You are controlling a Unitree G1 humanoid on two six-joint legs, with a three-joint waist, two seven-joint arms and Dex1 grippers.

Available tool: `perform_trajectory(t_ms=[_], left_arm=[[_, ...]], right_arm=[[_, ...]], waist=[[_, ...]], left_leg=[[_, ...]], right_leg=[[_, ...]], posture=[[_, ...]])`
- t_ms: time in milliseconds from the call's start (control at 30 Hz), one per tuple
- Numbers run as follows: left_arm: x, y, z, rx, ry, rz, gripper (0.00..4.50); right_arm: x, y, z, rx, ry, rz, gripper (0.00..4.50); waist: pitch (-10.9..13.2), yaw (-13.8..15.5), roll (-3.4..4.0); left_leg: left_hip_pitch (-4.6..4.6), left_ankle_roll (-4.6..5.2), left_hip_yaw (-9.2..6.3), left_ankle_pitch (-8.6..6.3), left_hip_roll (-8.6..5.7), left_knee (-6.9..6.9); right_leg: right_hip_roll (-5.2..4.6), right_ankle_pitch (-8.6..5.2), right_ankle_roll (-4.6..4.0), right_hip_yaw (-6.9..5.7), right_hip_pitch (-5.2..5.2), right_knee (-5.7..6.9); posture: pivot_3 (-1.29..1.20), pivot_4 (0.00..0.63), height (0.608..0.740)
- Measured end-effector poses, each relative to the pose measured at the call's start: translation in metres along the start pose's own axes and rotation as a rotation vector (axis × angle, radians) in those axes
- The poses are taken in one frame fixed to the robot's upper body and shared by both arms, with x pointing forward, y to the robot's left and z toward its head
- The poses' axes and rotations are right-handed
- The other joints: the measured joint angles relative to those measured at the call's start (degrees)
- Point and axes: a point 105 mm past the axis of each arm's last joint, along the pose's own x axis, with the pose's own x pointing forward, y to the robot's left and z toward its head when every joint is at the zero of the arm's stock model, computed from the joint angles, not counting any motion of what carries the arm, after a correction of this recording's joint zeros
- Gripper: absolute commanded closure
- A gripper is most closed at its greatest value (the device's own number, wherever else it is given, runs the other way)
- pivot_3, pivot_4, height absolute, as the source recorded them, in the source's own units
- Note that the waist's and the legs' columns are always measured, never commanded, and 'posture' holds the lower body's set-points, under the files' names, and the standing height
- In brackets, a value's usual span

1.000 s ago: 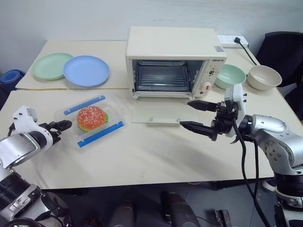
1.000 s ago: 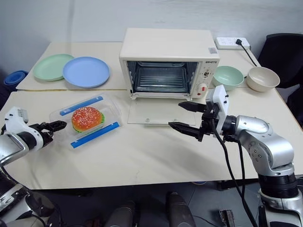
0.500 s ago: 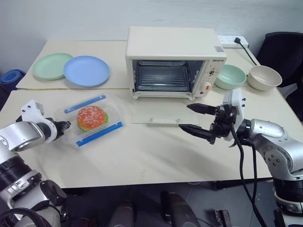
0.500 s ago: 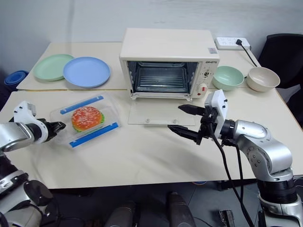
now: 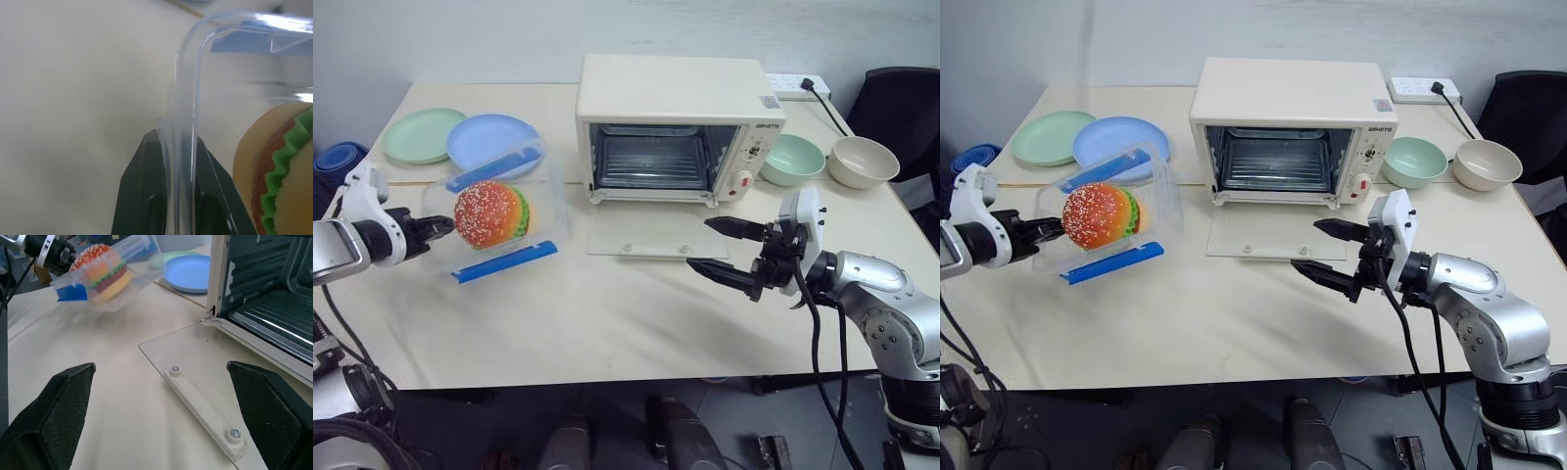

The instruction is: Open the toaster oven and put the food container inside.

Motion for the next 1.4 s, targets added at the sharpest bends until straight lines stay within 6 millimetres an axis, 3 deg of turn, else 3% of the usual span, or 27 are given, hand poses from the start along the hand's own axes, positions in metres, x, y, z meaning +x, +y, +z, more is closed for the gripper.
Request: perform_trajectory(t_ms=[100,400,500,667,933,1133,1267,1367,1400], left_arm=[[0.009,-0.026,0.004,0.061,0.021,-0.068,4.29],[0.065,-0.124,-0.006,0.216,0.122,-0.212,4.29],[0.081,-0.14,-0.007,0.235,0.125,-0.194,4.29],[0.105,-0.145,-0.015,0.244,0.144,-0.125,4.29],[0.118,-0.16,-0.021,0.215,0.137,-0.169,1.99],[0.108,-0.168,-0.007,0.149,0.064,-0.296,1.99],[0.072,-0.162,0.015,0.179,-0.095,-0.471,1.99],[0.039,-0.148,0.015,0.262,-0.17,-0.596,2.57],[0.028,-0.144,0.01,0.298,-0.178,-0.648,2.93]], right_arm=[[-0.002,-0.001,0.001,-0.007,0.007,-0.004,0.0],[-0.024,-0.015,0.005,-0.026,0.016,-0.094,0.0],[-0.03,-0.017,0.0,-0.011,0.022,-0.129,0.0],[-0.033,-0.013,-0.004,-0.01,0.032,-0.155,0.0],[-0.042,-0.018,-0.005,-0.011,0.03,-0.223,0.0],[-0.043,-0.018,-0.008,-0.001,0.037,-0.229,0.0],[-0.039,-0.013,-0.005,-0.016,0.033,-0.204,0.0],[-0.032,-0.004,0.0,-0.012,0.011,-0.163,0.6],[-0.028,0.0,0.0,-0.003,0.007,-0.142,0.98]], waist=[[0.0,0.14,0.0],[0.0,1.19,0.0],[0.01,1.16,0.01],[0.01,1.2,0.01],[0.01,1.32,0.01],[0.01,1.19,0.01],[0.02,0.59,0.03],[0.02,-0.06,0.05],[0.02,-0.13,0.05]], left_leg=[[-0.01,0.02,-0.02,0.0,-0.02,0.01],[-0.04,0.03,0.06,0.0,-0.02,0.0],[-0.01,0.03,0.1,0.0,-0.01,-0.02],[0.04,0.0,0.12,0.02,0.0,-0.01],[0.01,0.02,0.14,0.02,-0.03,0.01],[0.03,0.01,0.14,0.02,0.01,0.01],[0.07,-0.07,0.17,0.03,0.07,-0.01],[0.09,-0.08,0.17,0.04,0.07,-0.02],[0.09,-0.07,0.16,0.04,0.06,-0.01]], right_leg=[[-0.02,0.01,0.03,-0.01,0.01,-0.01],[0.05,0.05,0.09,0.07,-0.01,-0.05],[0.08,0.05,0.09,0.1,-0.02,-0.04],[0.13,0.05,0.1,0.16,-0.02,0.02],[0.1,0.09,0.17,0.19,-0.01,-0.02],[0.16,0.09,0.17,0.2,-0.01,0.01],[0.2,0.09,0.16,0.26,-0.02,0.03],[0.18,0.07,0.13,0.32,-0.02,0.08],[0.17,0.07,0.12,0.3,-0.02,0.07]], posture=[[0.0,0.15,0.74],[0.0,0.15,0.74],[0.0,0.15,0.74],[0.0,0.15,0.74],[0.0,0.15,0.74],[0.0,0.15,0.74],[0.0,0.15,0.74],[0.0,0.15,0.74],[0.0,0.15,0.74]])
